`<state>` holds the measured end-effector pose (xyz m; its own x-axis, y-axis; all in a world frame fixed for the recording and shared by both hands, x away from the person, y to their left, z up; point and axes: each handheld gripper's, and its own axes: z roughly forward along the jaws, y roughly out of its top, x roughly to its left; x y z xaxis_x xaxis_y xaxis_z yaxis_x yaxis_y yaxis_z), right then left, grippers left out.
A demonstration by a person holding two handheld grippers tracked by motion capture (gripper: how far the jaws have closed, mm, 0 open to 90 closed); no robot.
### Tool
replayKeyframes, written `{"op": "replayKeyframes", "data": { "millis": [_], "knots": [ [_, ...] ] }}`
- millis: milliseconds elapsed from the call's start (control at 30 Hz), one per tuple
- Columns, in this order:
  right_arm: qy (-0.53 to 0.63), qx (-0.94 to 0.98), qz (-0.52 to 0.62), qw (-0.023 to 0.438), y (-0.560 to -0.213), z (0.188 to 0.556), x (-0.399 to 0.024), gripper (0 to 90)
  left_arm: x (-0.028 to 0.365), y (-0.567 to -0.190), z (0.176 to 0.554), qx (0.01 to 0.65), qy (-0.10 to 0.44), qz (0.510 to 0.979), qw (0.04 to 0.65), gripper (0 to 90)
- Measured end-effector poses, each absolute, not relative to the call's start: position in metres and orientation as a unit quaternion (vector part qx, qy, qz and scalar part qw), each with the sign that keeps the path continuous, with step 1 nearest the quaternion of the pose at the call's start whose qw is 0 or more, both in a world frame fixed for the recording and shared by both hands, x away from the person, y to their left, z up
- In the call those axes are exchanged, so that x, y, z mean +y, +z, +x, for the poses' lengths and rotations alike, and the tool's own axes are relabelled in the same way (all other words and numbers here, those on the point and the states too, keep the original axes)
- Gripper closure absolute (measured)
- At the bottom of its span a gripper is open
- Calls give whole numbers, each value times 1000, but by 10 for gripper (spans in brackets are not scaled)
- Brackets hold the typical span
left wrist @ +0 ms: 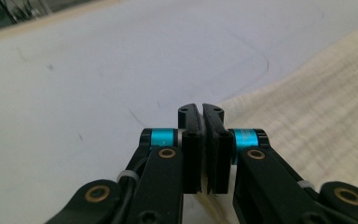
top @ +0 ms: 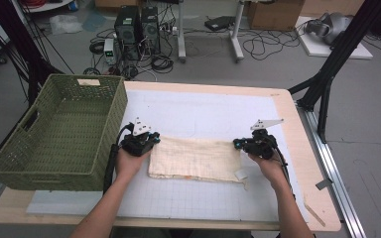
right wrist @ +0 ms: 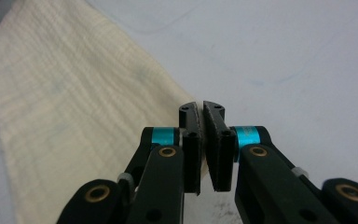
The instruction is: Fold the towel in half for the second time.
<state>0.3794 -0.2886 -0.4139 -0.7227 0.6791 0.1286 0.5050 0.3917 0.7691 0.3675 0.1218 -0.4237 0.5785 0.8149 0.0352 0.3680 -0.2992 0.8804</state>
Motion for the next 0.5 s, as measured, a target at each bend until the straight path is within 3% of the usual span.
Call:
{"op": "replayKeyframes", "data": {
  "millis": [100, 500],
  "knots": [
    [445, 812, 359, 117, -406, 378, -292, 860, 123, -418, 368, 387, 257, 754, 464, 860],
    [446, 812, 364, 97, -420, 371, -299, 857, 124, -431, 357, 363, 255, 766, 465, 855]
  ]
}}
